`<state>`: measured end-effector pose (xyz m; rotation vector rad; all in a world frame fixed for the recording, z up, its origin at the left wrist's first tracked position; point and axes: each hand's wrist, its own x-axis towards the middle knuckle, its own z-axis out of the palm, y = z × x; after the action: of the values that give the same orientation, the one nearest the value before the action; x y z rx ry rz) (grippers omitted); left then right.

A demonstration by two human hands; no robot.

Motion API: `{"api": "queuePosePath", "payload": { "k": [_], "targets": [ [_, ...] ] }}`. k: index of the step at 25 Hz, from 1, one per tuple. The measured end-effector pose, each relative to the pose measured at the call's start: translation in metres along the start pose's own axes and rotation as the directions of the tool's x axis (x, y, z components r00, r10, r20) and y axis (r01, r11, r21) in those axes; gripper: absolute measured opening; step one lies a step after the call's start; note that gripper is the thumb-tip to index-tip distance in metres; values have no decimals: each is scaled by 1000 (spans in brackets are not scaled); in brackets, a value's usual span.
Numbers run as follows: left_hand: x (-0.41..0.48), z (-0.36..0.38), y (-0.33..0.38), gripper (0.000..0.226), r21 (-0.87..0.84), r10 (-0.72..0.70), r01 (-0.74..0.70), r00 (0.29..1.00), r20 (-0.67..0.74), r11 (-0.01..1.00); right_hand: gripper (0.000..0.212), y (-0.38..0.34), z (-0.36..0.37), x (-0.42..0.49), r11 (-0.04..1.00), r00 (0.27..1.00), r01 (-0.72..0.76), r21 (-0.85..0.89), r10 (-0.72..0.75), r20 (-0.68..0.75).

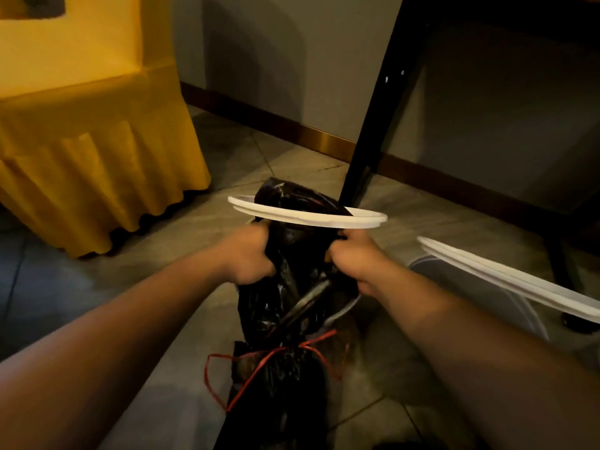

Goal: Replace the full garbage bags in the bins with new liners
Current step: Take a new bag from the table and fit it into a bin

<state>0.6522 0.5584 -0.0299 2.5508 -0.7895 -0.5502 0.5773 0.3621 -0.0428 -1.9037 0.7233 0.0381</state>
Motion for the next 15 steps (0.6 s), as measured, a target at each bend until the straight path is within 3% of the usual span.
{"api": "queuePosePath", "payload": {
  "k": [2,4,5,7,9,10,11,12,14,15],
  "targets": [
    [24,4,-4,63,99,-36,38,999,-22,994,43,2,8,28,998,998,-39,44,41,-50],
    [43,13,-3,56,205,-66,72,997,-37,976,45,11,14,52,991,997,-44,-130,35,-67],
    [51,22,-2,51,261,-69,77,997,-40,962,47,13,19,59,946,998,5,-323,-27,-63],
    [64,46,3,44,330,-92,103,995,-49,938,44,14,31,63,748,980,173,-641,-198,34],
    [80,68,2,43,372,-133,126,991,-7,920,34,21,43,71,637,938,342,-691,-272,214],
    [87,78,1,45,376,-131,98,989,62,921,33,25,49,78,584,909,415,-698,-242,338],
    [91,87,0,48,406,-115,55,986,123,912,35,27,54,76,515,896,425,-745,-121,427],
    [94,93,0,47,438,-127,23,969,210,898,40,29,57,73,531,899,347,-773,45,435],
    [92,98,4,42,430,-196,-11,878,436,903,38,39,56,69,461,888,202,-864,287,360],
    [90,98,5,43,441,-245,-13,817,522,898,34,43,54,72,423,860,247,-872,319,398]
  ]
}}
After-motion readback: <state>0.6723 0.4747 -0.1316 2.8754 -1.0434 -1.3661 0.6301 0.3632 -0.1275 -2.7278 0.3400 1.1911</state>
